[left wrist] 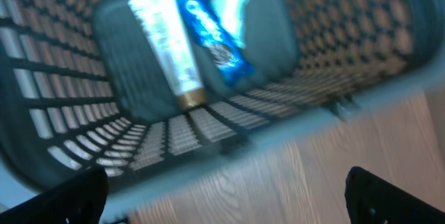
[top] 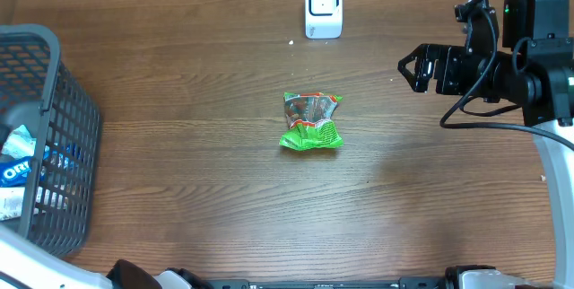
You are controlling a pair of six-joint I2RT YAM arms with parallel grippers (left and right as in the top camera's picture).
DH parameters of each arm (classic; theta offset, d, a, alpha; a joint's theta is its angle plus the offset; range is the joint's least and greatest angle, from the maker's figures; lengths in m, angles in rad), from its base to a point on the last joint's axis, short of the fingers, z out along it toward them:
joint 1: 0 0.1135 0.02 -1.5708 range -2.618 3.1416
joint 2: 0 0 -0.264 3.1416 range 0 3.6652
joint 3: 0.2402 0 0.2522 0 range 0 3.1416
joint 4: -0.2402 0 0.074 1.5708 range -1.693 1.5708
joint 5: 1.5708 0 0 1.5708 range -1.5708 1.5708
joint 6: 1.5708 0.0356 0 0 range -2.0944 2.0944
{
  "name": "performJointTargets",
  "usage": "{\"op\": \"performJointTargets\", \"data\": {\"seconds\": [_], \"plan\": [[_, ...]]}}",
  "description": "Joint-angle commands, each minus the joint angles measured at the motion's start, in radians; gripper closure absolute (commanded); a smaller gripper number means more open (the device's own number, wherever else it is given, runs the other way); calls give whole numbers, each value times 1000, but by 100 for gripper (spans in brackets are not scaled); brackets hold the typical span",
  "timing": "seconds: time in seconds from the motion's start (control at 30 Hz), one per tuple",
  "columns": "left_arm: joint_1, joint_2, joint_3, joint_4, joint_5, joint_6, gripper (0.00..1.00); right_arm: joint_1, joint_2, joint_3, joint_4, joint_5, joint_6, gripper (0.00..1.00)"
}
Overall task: Scan the item barcode
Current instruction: 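Reach the left gripper into the basket and grasp the blue Oreo pack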
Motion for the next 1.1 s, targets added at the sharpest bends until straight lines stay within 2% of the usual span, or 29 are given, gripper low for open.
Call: {"op": "performJointTargets", "data": {"seconds": [0.0,0.17,0.5,0.83,1.07], "plan": [[151,12,-74,78,197,56,0,3,-4,21,4,-6,-2,0],[180,68,-122,168,187,55,0,3,-4,21,3,-6,-2,0],[155,344,-127,261,184,-29,7,3,-4,21,5,-6,-1,0],[2,526,-127,365,-29,-152,8,3,-4,21,-10,-6,-1,0],[-76,592,-127,409,-86,-192,9,3,-4,21,-10,-6,-1,0]]}}
